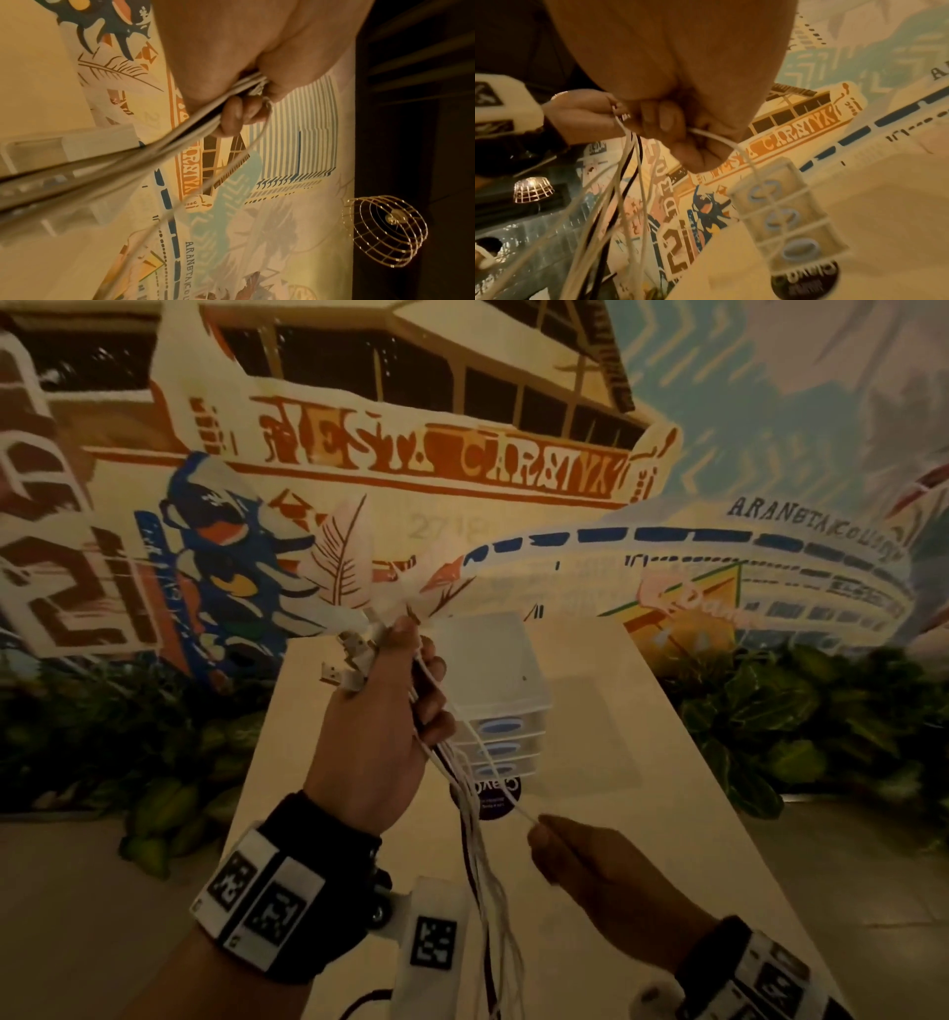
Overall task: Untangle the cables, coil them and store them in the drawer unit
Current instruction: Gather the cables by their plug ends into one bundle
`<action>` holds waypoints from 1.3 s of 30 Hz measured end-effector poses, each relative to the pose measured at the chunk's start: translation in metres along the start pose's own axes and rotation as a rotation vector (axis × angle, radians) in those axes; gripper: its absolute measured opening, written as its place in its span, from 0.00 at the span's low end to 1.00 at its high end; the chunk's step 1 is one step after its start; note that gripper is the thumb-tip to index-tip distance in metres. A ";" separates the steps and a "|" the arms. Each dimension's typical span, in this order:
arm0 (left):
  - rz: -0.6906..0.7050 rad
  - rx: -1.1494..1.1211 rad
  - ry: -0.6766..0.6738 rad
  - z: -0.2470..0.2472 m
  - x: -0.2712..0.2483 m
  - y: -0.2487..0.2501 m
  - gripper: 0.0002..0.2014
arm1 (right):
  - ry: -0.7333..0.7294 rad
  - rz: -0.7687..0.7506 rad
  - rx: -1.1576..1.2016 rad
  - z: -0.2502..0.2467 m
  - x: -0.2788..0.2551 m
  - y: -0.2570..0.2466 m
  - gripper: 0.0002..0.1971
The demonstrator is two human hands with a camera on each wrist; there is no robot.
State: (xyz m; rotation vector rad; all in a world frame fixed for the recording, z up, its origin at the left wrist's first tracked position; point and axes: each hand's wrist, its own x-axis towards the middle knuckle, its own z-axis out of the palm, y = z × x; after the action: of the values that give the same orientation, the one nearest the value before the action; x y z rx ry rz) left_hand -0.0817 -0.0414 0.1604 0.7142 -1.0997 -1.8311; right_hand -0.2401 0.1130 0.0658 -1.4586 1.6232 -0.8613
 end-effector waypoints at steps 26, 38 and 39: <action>-0.032 0.298 -0.348 0.048 -0.008 0.006 0.24 | -0.098 -0.213 0.301 -0.028 0.045 -0.077 0.02; -0.018 0.153 -0.287 0.014 0.005 0.030 0.14 | -0.181 0.157 0.291 0.004 0.035 0.004 0.24; -0.020 0.158 -0.266 0.012 0.005 0.030 0.13 | -0.176 0.182 0.288 0.003 0.030 0.012 0.24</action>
State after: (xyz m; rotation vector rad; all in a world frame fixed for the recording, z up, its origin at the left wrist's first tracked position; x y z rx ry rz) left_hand -0.0821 -0.0480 0.1924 0.5842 -1.4271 -1.9099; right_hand -0.2442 0.0847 0.0504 -1.1346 1.4106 -0.8010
